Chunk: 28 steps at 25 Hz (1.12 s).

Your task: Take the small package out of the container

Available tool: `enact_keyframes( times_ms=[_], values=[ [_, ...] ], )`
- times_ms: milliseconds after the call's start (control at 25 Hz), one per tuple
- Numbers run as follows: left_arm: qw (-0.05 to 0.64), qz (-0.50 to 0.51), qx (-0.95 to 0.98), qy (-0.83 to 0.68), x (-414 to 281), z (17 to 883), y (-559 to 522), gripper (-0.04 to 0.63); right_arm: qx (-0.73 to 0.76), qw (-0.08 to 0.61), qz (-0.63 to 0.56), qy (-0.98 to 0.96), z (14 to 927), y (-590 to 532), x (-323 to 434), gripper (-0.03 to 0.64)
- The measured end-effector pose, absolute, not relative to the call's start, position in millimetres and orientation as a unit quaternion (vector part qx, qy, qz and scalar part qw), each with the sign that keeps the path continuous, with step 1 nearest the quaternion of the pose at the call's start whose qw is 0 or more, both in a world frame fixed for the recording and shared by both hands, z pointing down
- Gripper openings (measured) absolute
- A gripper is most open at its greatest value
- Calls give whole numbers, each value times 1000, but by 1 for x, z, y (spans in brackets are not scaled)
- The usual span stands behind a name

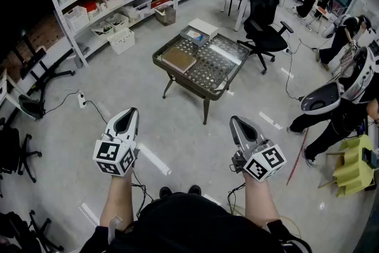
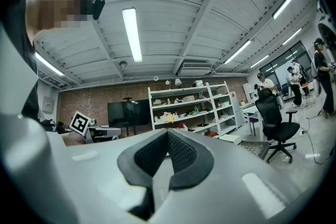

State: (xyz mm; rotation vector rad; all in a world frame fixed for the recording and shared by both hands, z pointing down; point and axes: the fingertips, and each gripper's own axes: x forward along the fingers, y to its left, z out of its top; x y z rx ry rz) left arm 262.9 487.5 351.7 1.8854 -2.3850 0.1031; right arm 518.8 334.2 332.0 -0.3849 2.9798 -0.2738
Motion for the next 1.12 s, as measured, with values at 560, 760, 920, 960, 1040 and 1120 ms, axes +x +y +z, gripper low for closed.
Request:
enact_keyframes(
  times_ms=[560,760,920,960,1040,1120],
  values=[
    [49,32,619,-783,283,352,472,20,-129,63,-84,986,334,321,538,3],
    [47,28,615,-786,297,350,465,20,-124,56,-66,989,334,319,551,6],
    [48,26,614,-788,312,351,461,20,-115,57,-67,989,337,315,562,8],
    [49,26,614,-788,315,352,460,20,-113,56,-69,990,338,314,564,8],
    [52,26,613,-788,318,352,460,20,-111,56,-76,989,340,313,565,8],
    [54,27,611,-789,316,353,461,20,-108,56,-82,989,343,312,564,8]
  ],
)
